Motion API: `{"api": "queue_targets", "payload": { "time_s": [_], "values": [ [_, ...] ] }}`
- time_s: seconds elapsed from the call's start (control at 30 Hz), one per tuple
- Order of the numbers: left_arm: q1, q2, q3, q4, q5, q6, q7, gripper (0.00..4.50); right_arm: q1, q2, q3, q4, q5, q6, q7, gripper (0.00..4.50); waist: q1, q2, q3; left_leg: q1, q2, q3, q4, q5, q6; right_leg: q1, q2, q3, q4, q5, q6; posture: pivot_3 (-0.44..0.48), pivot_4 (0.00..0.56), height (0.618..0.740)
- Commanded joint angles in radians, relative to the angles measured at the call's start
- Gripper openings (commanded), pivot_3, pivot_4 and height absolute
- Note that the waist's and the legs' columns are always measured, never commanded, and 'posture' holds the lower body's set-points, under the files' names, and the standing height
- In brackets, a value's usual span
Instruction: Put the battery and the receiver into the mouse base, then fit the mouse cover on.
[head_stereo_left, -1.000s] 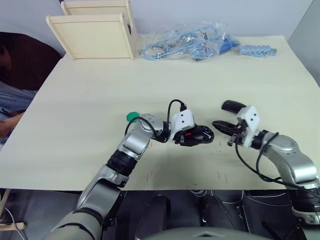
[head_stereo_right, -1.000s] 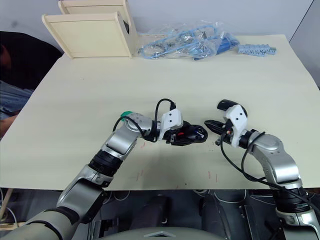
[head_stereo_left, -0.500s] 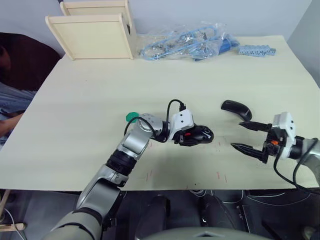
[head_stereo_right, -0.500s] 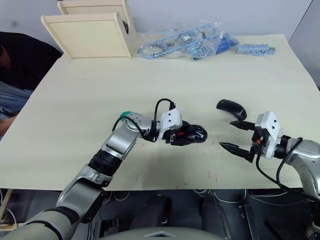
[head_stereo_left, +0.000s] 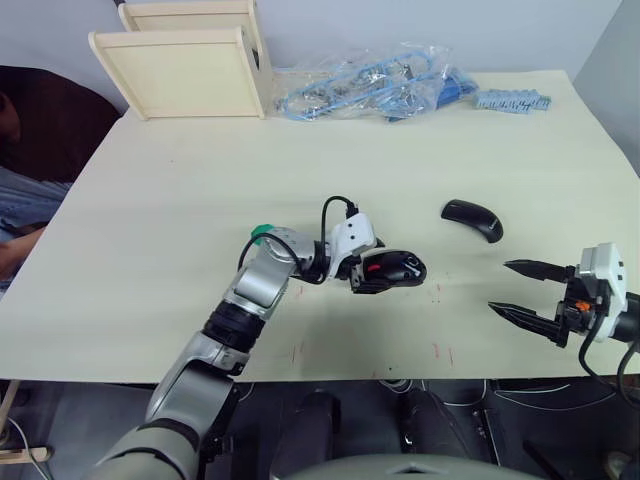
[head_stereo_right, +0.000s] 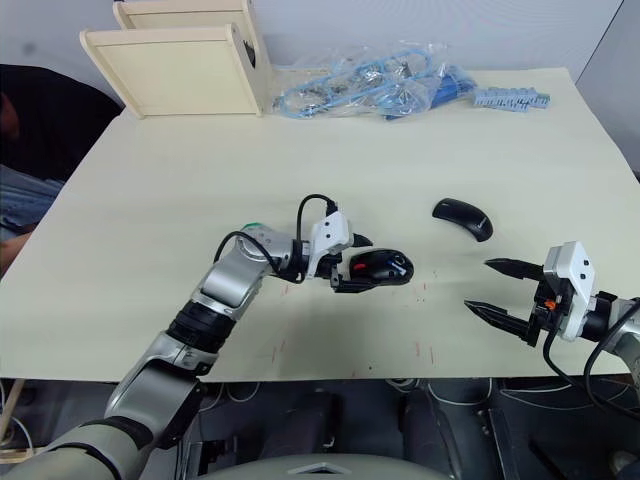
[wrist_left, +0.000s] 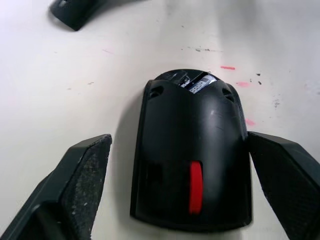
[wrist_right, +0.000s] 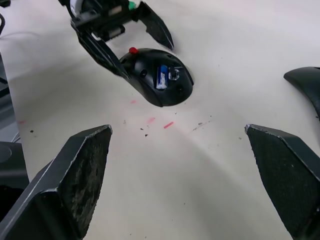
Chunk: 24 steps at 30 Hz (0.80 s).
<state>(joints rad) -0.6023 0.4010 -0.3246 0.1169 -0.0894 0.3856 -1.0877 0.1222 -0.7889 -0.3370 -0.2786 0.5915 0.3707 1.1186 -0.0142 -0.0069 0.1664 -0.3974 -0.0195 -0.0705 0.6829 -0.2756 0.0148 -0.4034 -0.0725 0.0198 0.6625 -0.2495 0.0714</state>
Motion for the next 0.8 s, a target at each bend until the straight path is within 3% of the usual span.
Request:
{"api": "queue_targets", "payload": {
  "time_s": [0.03, 0.2, 0.57, 0.8],
  "values": [
    [0.033, 0.04, 0.06, -0.111, -0.054, 0.028, -0.003, 4.49, -0.004, 0.005, -0.035, -0.019, 0.005, -0.028, -0.021, 4.5, 0.001, 0.0, 0.0, 0.0, 0.0, 0.0, 0.0, 0.0, 0.0, 0.0, 0.0, 0.0, 0.0, 0.0, 0.0, 0.0, 0.15, 0.74],
    [0.178, 0.133, 0.168, -0.313, -0.156, 0.131, 0.013, 4.49, -0.057, 0.009, -0.03, 0.007, 0.004, -0.012, -0.07, 4.5, -0.003, 0.0, 0.0, 0.0, 0.001, 0.001, 0.0, 0.0, 0.0, 0.0, 0.0, 0.001, 0.0, 0.0, 0.0, 0.0, 0.15, 0.74],
    [0.54, 0.193, 0.428, -0.684, -0.392, 0.272, 0.136, 4.49, -0.279, -0.037, 0.046, 0.228, -0.095, 0.032, -0.141, 4.5, 0.0, 0.001, 0.001, 0.002, 0.006, 0.005, -0.001, 0.0, 0.0, 0.0, 0.0, 0.004, 0.0, 0.0, 0.0, 0.0, 0.15, 0.74],
    [0.703, 0.188, 0.549, -0.761, -0.504, 0.231, 0.163, 4.49, -0.407, -0.049, 0.112, 0.358, -0.14, 0.018, -0.092, 4.5, 0.001, 0.001, 0.001, 0.002, 0.006, 0.006, -0.001, 0.0, 0.0, 0.0, 0.0, 0.005, -0.001, 0.0, 0.0, 0.0, 0.15, 0.74]
  ]
}}
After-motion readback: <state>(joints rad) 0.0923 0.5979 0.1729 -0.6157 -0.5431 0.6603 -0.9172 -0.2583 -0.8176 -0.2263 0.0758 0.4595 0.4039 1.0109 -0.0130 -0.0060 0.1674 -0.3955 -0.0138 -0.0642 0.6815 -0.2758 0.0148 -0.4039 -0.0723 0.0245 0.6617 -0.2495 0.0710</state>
